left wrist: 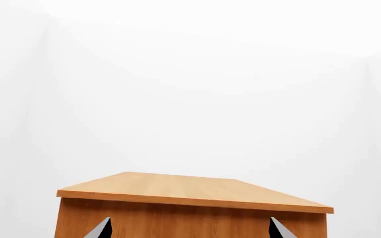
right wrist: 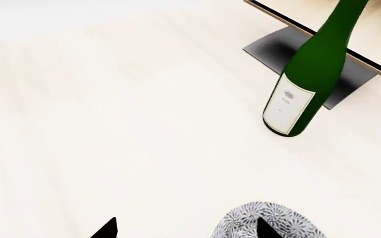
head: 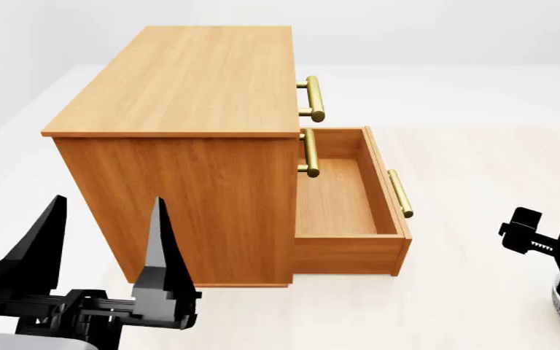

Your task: Put the bowl on top of the cabinet.

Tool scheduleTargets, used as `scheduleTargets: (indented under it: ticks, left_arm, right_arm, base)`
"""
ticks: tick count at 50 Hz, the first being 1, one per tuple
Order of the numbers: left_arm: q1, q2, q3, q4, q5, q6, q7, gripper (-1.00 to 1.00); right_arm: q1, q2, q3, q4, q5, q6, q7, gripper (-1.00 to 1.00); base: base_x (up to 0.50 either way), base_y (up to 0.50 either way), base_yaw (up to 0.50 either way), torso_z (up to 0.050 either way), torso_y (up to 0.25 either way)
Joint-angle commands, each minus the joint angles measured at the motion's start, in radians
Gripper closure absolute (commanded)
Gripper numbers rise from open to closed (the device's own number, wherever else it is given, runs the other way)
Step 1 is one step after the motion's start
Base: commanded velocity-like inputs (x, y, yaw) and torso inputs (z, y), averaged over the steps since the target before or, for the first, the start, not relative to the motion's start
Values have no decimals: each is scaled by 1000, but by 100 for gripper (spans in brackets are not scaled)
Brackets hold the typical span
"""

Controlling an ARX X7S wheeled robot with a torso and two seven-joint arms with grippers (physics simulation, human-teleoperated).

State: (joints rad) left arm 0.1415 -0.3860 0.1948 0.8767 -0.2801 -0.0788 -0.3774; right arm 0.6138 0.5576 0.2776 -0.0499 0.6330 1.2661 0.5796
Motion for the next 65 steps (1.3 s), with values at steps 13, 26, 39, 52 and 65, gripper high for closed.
scheduleTargets:
  ticks: [13, 26, 39, 52, 65]
  left_arm:
    - [-1, -11, 4, 3, -6, 2, -11, -100]
    - [-3, -17, 2, 1, -11, 6, -18, -100]
    - [-5, -21, 7, -1, -11, 10, -21, -100]
    - [-5, -25, 12, -4, -11, 14, -25, -100]
    - [-10, -30, 16, -1, -16, 10, -31, -100]
  right_arm:
    - [-35, 2, -9, 24, -21, -30, 9, -100]
    - [-28, -6, -43, 73, -37, -60, -1, -100]
    - [-39, -11, -44, 121, -48, -83, -3, -100]
    - [-50, -14, -47, 139, -56, -91, 3, -100]
    - [-53, -14, -67, 167, -73, -116, 1, -100]
  base:
    - [0, 0, 0, 0, 0]
    - [0, 0, 0, 0, 0]
    - [0, 0, 0, 0, 0]
    - [0, 0, 0, 0, 0]
    - [0, 0, 0, 0, 0]
